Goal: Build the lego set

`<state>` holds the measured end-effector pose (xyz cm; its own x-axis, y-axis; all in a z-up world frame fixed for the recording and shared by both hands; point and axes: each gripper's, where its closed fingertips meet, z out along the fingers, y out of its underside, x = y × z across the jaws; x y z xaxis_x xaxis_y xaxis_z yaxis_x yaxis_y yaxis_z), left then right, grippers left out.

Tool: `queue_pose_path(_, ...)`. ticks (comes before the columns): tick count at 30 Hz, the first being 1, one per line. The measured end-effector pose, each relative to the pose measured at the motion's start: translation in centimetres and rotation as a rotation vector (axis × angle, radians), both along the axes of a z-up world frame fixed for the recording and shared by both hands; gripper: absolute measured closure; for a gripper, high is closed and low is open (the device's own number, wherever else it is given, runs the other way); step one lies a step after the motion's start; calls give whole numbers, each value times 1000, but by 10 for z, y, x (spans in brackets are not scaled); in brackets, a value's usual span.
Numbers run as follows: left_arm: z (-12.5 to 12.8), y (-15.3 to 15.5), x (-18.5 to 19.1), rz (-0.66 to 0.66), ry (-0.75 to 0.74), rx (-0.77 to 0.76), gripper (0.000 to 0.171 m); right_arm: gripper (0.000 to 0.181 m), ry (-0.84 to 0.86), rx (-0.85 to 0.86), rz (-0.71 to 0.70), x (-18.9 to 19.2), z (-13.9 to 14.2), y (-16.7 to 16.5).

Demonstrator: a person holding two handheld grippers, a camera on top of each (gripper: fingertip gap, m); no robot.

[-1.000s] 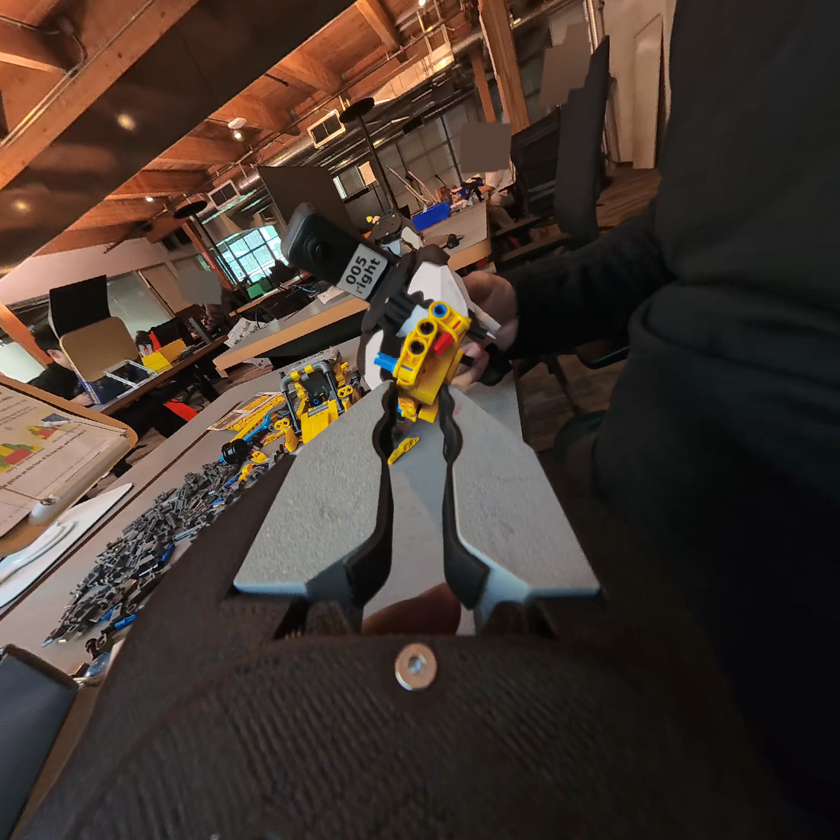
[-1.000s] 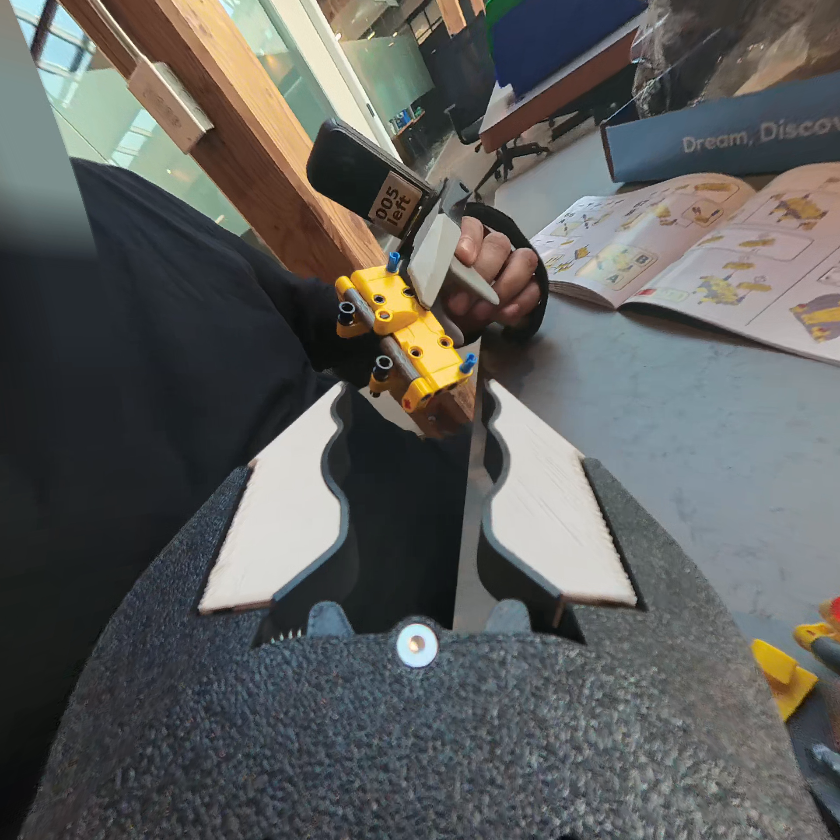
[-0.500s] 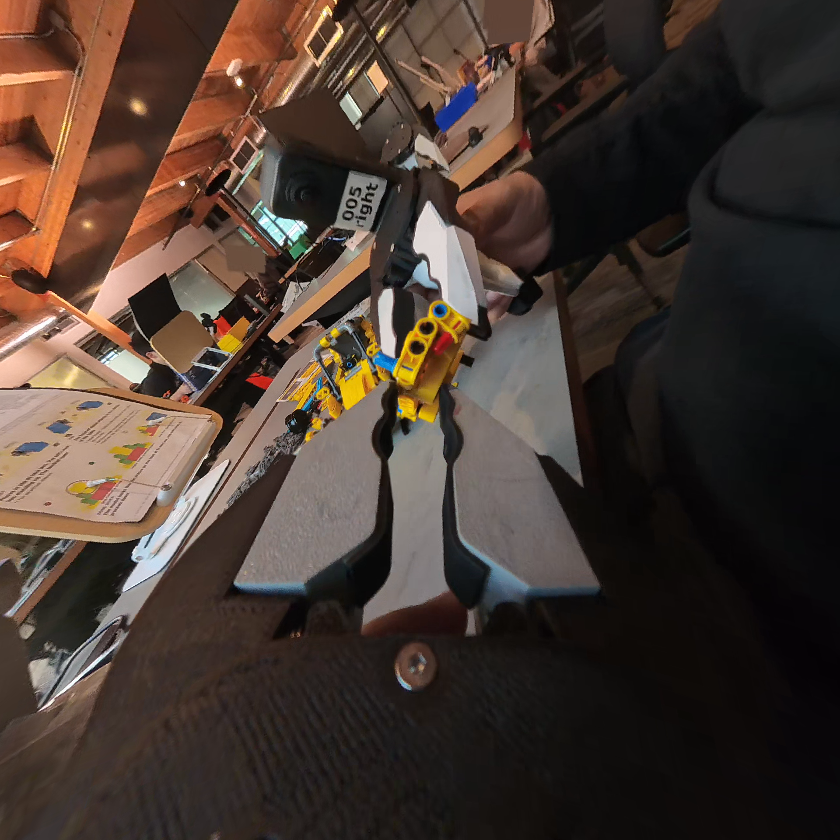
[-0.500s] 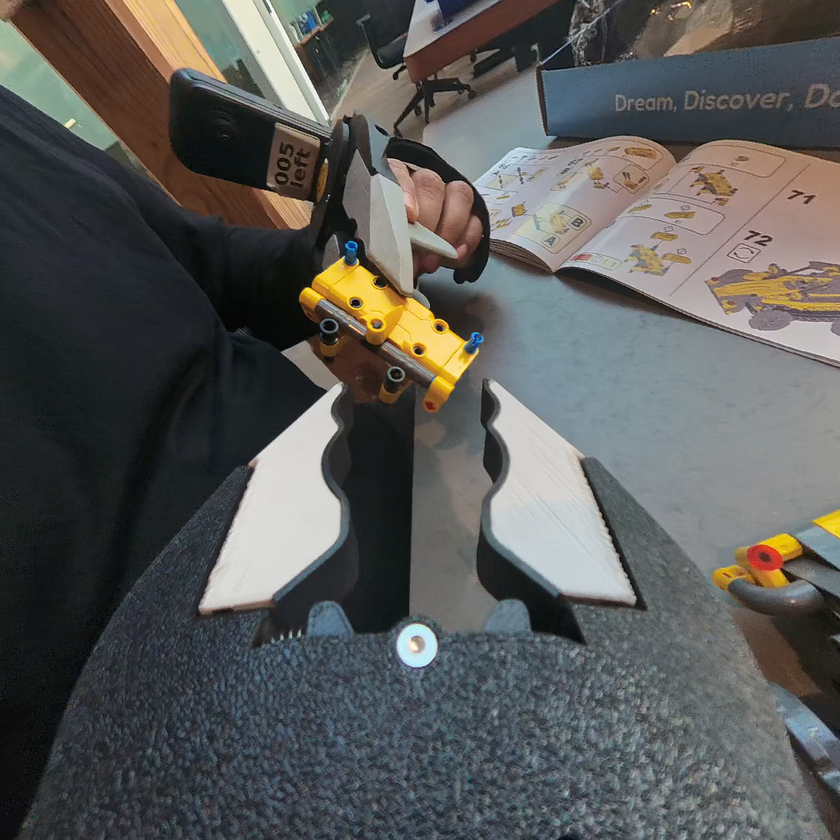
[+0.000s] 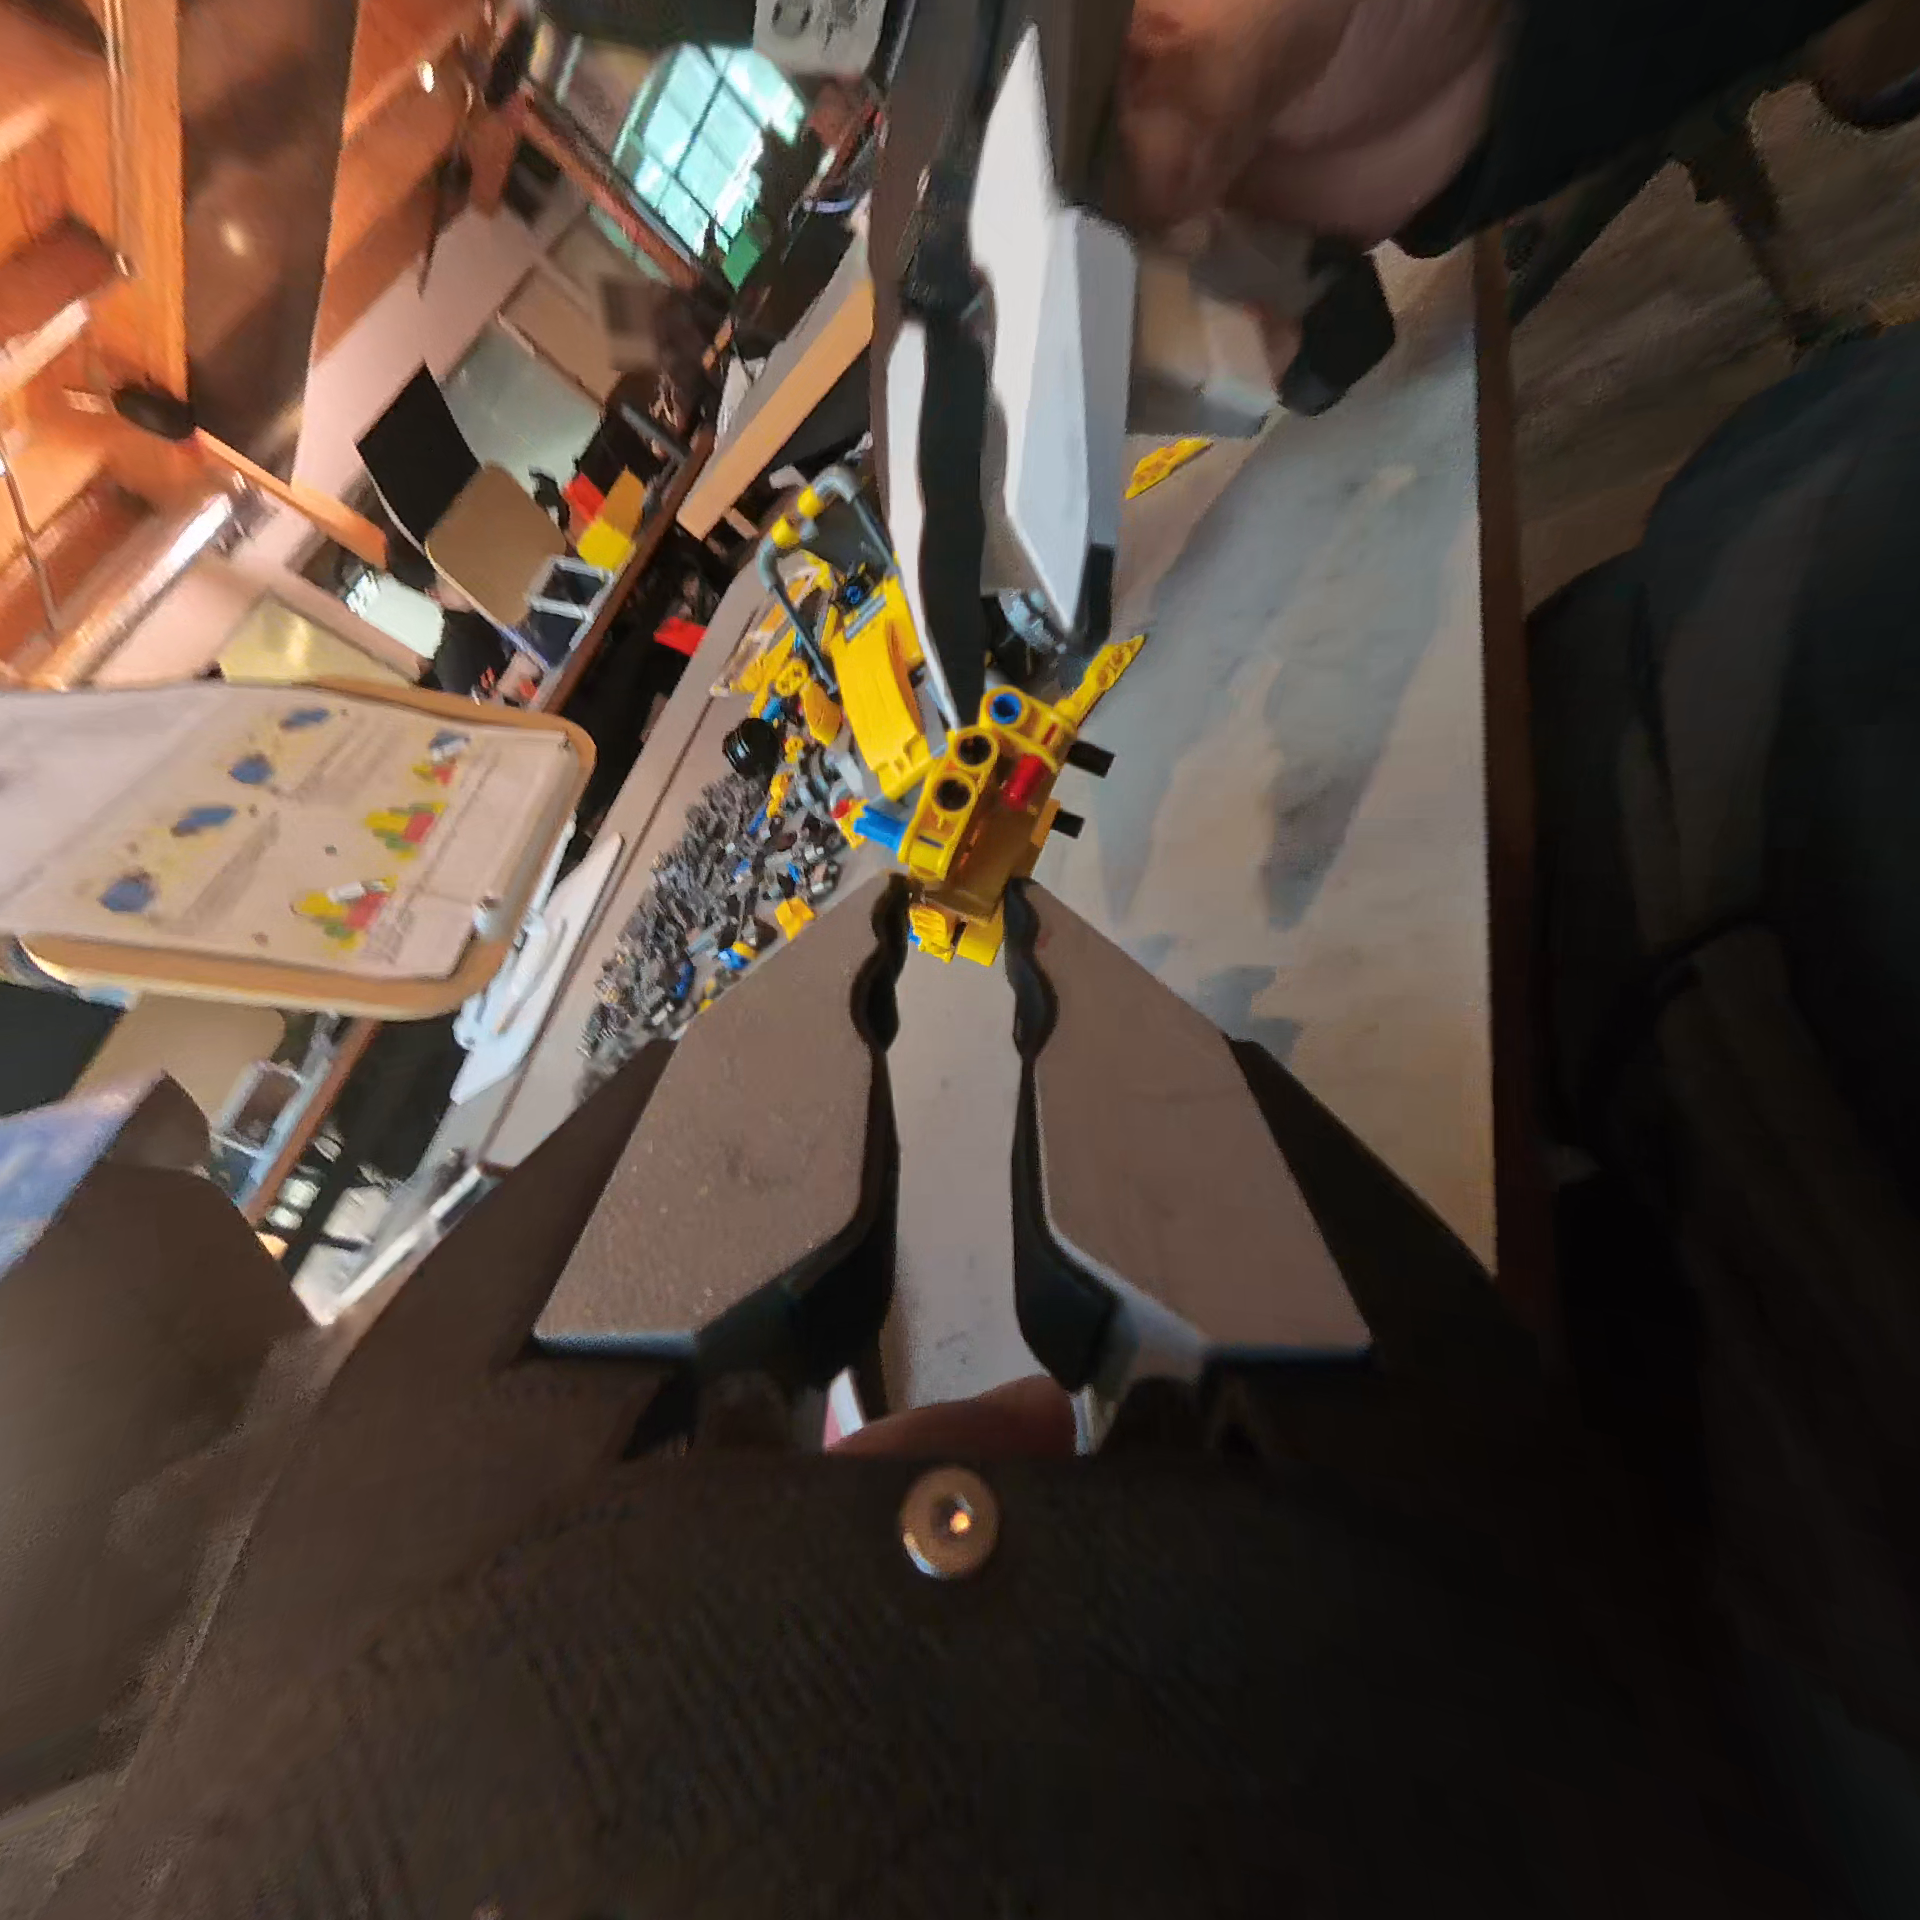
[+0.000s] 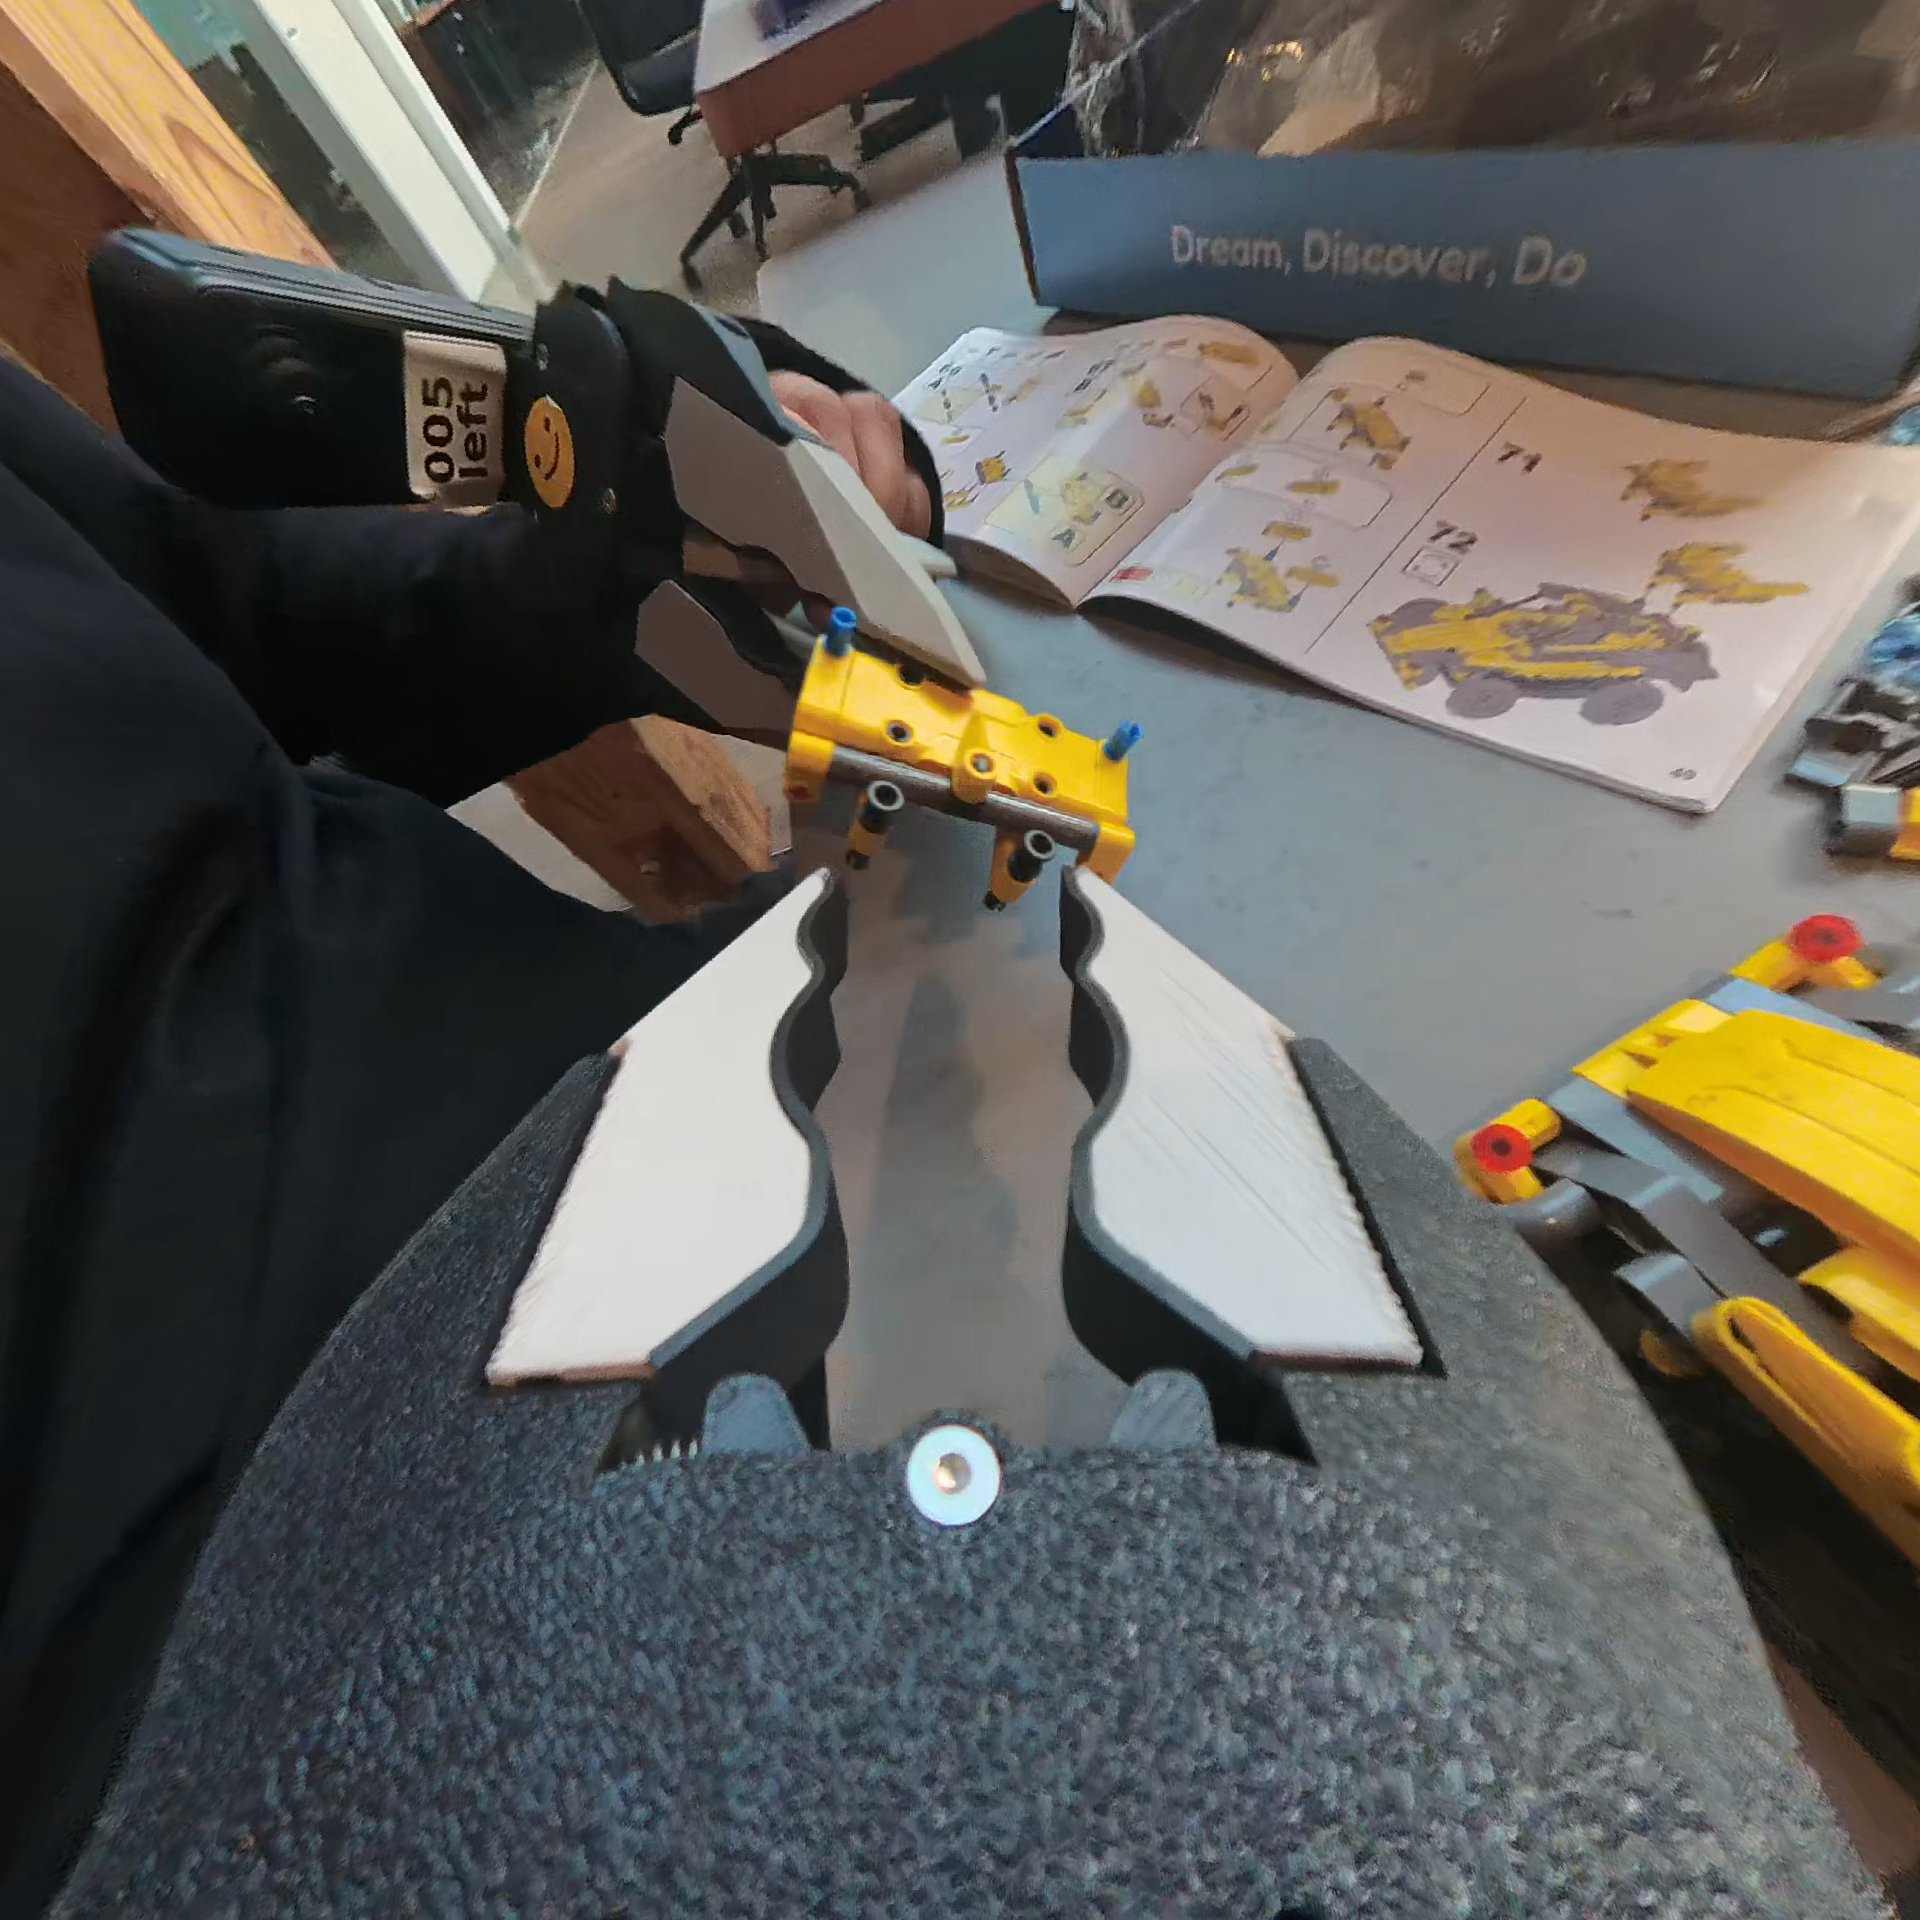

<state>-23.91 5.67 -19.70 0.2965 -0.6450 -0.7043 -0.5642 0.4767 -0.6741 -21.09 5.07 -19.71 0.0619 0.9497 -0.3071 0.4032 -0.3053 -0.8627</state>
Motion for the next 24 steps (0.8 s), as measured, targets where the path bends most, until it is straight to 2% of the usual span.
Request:
queue_pose_path(3, -2, 10, -4, 70, -41, -93, 156, 139, 21, 121, -16, -2, 10, -1)
queue_pose_path(6, 0, 18, -9, 140, -79, -170, 157, 147, 56, 247, -44, -9, 17, -5)
queue_pose_path(11, 2, 18, -8, 187, -160, -312, 157, 139, 83, 403, -145, -21, 21, -2)
queue_pose_path(16, 1, 17, -5, 211, -200, -413, 157, 153, 18, 639, -257, -24, 24, 7)
queue_pose_path(20, 0, 15, -2, 222, -210, -454, 157, 159, -20, 687, -274, -29, 22, 7)
queue_pose_path(24, -2, 11, 1, 198, -155, -417, 157, 165, -35, 692, -241, -29, 21, 8)
